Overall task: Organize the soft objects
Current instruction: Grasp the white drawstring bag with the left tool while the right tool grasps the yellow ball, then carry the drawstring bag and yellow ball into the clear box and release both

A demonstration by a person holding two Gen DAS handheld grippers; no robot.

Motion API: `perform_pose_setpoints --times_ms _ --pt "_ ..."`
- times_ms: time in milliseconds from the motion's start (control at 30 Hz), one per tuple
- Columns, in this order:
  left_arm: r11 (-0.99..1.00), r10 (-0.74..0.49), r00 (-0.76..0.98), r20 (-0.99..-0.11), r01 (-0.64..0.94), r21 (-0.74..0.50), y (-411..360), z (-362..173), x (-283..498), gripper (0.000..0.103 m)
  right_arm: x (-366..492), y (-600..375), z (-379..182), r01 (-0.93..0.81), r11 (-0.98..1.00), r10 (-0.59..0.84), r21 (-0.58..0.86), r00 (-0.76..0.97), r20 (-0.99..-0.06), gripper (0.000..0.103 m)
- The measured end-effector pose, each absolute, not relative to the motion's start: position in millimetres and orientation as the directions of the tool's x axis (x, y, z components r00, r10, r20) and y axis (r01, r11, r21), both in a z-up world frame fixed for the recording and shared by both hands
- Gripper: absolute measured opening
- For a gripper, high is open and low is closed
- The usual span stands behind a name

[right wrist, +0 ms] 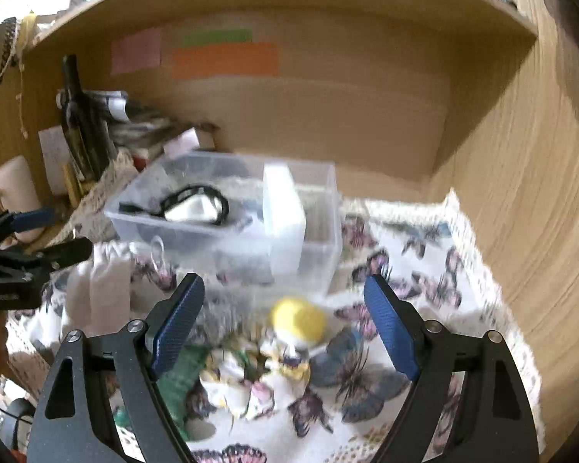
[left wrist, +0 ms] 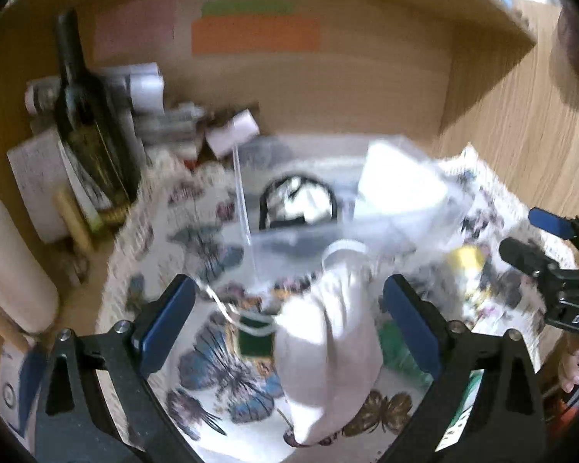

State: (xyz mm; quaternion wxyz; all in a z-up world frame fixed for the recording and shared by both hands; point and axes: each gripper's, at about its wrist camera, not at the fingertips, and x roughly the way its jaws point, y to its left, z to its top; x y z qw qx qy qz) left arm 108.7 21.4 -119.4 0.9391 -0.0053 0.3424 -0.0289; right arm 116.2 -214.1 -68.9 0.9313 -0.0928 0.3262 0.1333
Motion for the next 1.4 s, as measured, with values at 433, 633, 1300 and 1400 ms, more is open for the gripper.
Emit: perform_pose_setpoints --times_ms 433,633,1300,1400 --pt "0.993 -0.117 0.656 -0.746 0.090 -0.077 4 -166 101 0.078 152 -236 -108 -0.284 0.959 0.186 -0.006 0.643 -0.743 0.061" --pt "0.989 -0.147 0.624 -0.767 0.093 -0.114 3 -176 104 0.053 165 -234 -125 -0.296 0.955 0.195 0.015 0.588 -0.785 0.041" --pt "0.986 -0.160 0.790 -0.591 0.095 -0.140 33 -91 90 0.021 133 -228 -75 -0.307 0.952 0.226 -0.006 0.715 -0.661 0.038" --pt "0.980 -0.184 0.808 -0.559 0.109 -0.164 38 -75 97 0.021 130 -224 -60 -0.321 0.947 0.248 -0.003 0.740 -0.625 0.038"
